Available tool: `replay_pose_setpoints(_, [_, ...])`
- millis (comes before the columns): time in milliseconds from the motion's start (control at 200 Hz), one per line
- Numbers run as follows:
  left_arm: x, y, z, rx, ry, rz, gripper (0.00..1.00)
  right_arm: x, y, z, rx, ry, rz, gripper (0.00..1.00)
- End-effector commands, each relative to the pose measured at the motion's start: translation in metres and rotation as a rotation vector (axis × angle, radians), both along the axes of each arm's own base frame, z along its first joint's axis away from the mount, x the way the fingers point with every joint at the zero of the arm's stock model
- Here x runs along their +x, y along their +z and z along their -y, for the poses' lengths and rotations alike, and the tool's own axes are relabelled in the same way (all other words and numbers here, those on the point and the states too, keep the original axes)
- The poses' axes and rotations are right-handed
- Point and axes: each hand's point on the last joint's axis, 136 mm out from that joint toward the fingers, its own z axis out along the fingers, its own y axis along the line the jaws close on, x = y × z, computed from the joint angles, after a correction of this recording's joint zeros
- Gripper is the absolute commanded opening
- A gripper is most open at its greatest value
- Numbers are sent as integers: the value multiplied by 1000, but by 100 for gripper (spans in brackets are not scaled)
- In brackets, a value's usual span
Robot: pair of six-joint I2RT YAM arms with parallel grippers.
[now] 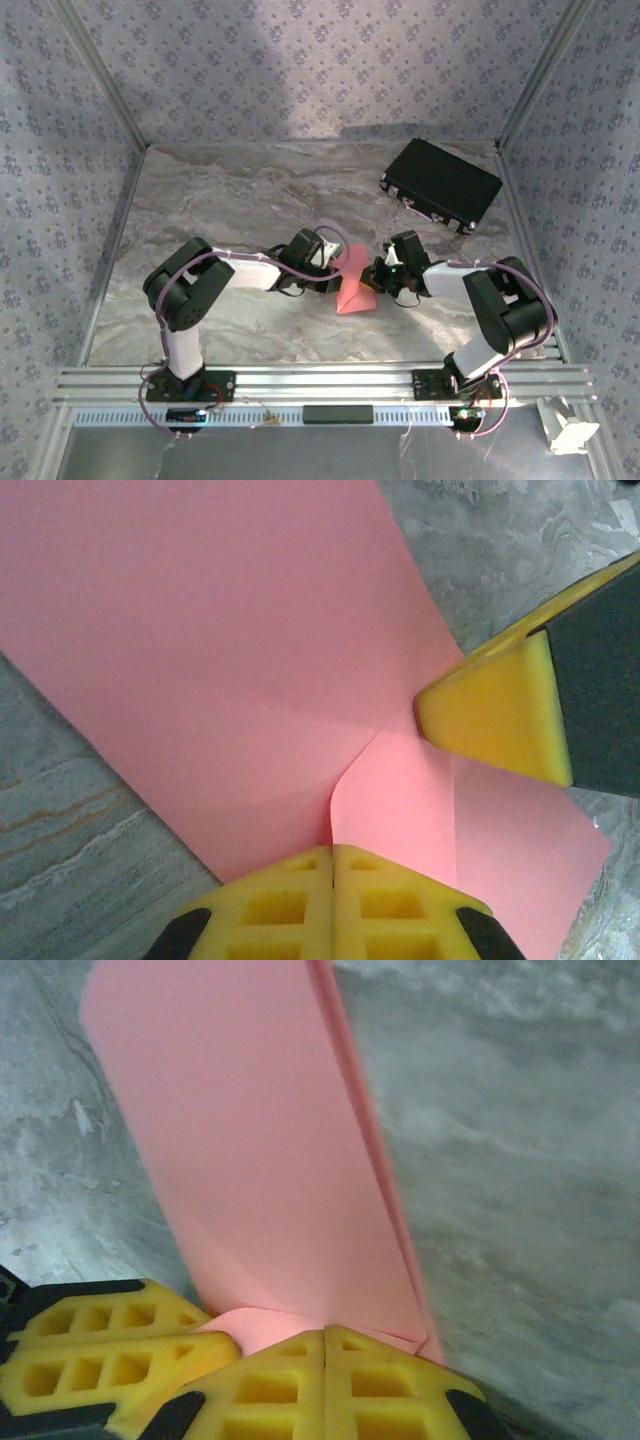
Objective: Fold a paper plane with a square sheet of paper (pick it up from the middle)
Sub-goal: Fold the triangle a second time at the center of the table.
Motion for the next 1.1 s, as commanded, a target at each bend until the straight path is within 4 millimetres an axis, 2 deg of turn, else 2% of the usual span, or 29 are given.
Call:
replay_pose_setpoints(0, [-12,-35,-19,115,4,-64,2,-11,-23,16,-41,-49,-78,3])
replay_pose_setpoints(95, [-12,-36,-19,115,2,-67,2,-7,-15,12,-14,-36,-68,3])
replay_pose_setpoints(205, [-13,-36,-19,117,-3,-68,2,5,10,3,26,-1,-3,4])
replay_pose_setpoints(355, [-13,-36,-19,117,-2,-71,2,17,24,8,33,1,31,2])
replay_pose_setpoints(475, [-13,-36,-19,116,-2,-72,2,16,13,13,24,-11,2,2])
replay_pose_setpoints(670, [-14,-36,-18,113,-8,-71,2,5,-19,27,-32,-70,-73,1])
replay_pose_setpoints(750, [-14,-36,-19,113,-8,-73,2,7,-23,32,-44,-98,-77,1])
replay_pose_setpoints(815, [-14,-36,-19,114,-10,-72,2,12,-16,31,-27,-100,-51,1])
replay_pose_setpoints(949, [-14,-36,-19,116,-8,-70,2,24,18,25,5,-82,35,2])
replay_pose_setpoints(1009, [-14,-36,-20,116,-8,-71,2,24,31,19,19,-57,61,2])
replay_pose_setpoints(1094, [-14,-36,-19,114,-4,-72,2,18,41,5,44,-11,71,2])
